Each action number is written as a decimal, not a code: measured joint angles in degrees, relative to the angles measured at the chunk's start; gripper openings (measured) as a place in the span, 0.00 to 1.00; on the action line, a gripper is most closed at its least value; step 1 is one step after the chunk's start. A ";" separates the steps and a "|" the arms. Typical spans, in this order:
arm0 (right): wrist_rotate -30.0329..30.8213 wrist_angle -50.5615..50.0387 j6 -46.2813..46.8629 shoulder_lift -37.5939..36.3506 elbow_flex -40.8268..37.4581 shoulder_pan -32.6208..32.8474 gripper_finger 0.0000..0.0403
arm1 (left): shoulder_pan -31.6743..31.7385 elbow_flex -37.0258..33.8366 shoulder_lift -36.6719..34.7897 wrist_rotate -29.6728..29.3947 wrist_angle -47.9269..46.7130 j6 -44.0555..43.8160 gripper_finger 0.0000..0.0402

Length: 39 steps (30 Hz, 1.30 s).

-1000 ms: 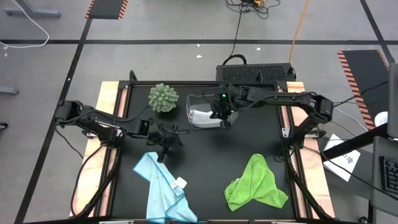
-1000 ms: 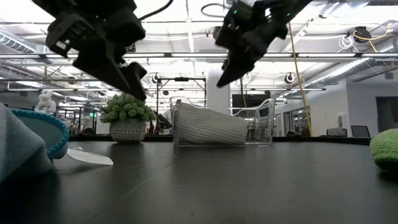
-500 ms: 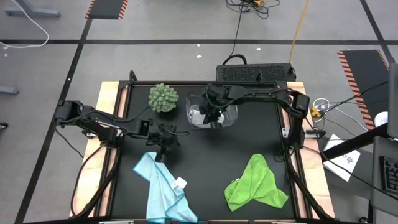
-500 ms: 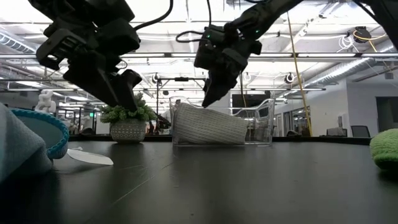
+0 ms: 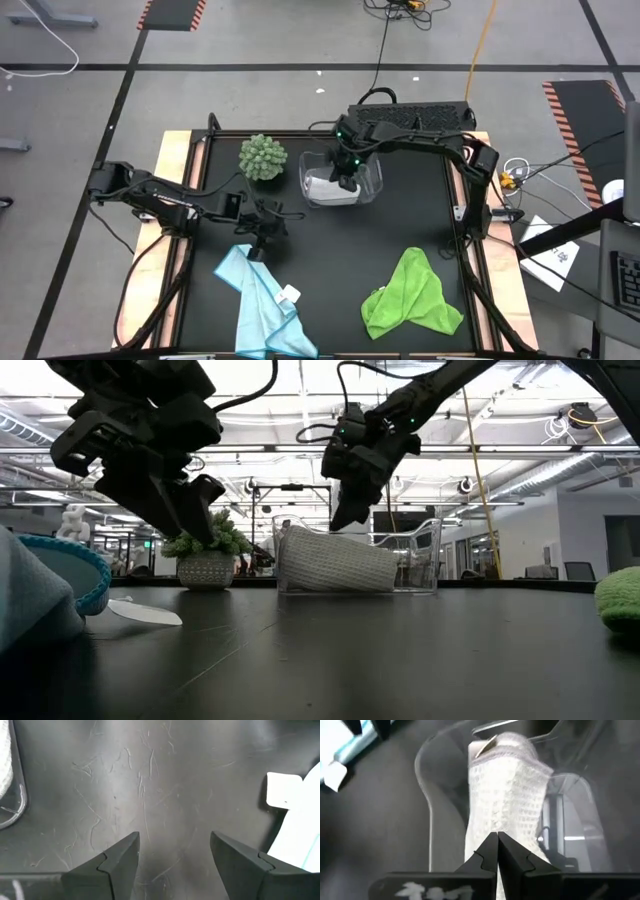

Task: Fold microfiber towels
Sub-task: Put the folded gray towel into the transparent bin

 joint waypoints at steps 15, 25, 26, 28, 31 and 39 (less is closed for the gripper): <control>0.58 -2.22 -0.18 -0.02 1.60 5.35 0.00 | 0.00 0.00 0.00 -0.11 0.02 0.26 0.61; -1.50 -1.31 1.24 5.76 1.57 3.58 0.00 | 0.00 0.00 0.00 -0.11 -0.48 -0.91 0.61; -0.53 -0.93 1.22 6.50 1.58 3.55 0.00 | 0.00 0.00 0.00 -0.11 -0.54 -0.75 0.61; 1.50 -1.98 1.00 7.77 2.19 3.27 0.00 | 0.00 0.00 0.00 -0.11 -0.51 -0.42 0.61; 3.88 -2.35 0.72 8.44 2.86 3.21 0.00 | 0.00 0.00 0.00 -0.11 -0.59 0.31 0.61; 3.96 -1.92 0.76 8.44 5.38 2.81 0.00 | -0.01 0.00 0.00 -0.09 -1.08 0.55 0.61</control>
